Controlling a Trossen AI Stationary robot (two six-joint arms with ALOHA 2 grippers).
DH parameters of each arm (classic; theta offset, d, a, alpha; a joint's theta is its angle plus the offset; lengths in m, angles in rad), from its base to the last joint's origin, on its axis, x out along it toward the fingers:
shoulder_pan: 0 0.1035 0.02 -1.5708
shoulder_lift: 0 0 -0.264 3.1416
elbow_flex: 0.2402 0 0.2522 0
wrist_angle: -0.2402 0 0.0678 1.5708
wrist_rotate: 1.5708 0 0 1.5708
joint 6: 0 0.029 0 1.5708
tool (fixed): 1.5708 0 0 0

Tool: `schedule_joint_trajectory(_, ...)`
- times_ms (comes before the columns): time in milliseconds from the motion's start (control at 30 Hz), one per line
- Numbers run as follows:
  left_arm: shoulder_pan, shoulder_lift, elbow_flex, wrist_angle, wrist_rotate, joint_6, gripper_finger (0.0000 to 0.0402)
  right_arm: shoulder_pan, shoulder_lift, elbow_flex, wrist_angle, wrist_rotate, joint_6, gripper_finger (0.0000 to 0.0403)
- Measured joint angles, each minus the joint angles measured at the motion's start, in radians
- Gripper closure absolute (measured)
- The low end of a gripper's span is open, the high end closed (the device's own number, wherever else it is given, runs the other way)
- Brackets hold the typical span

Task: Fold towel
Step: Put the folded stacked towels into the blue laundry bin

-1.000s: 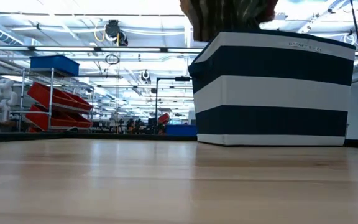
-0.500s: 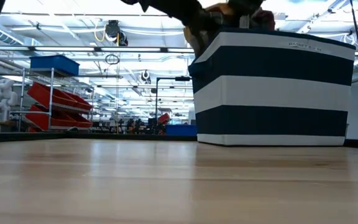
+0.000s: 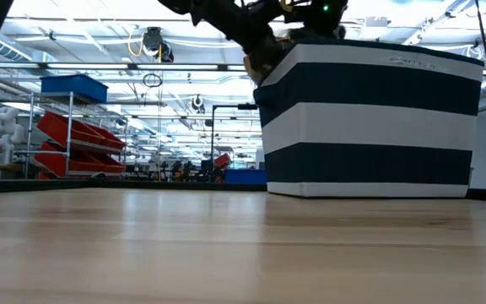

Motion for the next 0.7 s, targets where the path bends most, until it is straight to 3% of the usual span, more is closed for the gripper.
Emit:
schedule_joint_trajectory(200, -0.004, -0.019, 0.0, -0.093, -0.128, 0.079, 0.0363, 0.004, 0.029, -0.003, 0.124, -0.115, -0.03, 0.0371)
schedule_joint_trajectory(367, 0.019, -0.07, 0.003, -0.244, -0.162, 0.072, 0.0363, 0.013, 0.033, -0.005, 0.232, -0.225, -0.057, 0.0371)
schedule_joint_trajectory(700, 0.009, -0.247, 0.001, -0.465, -0.098, -0.031, 0.0363, 0.065, 0.029, -0.001, 0.436, -0.465, -0.129, 0.0371)
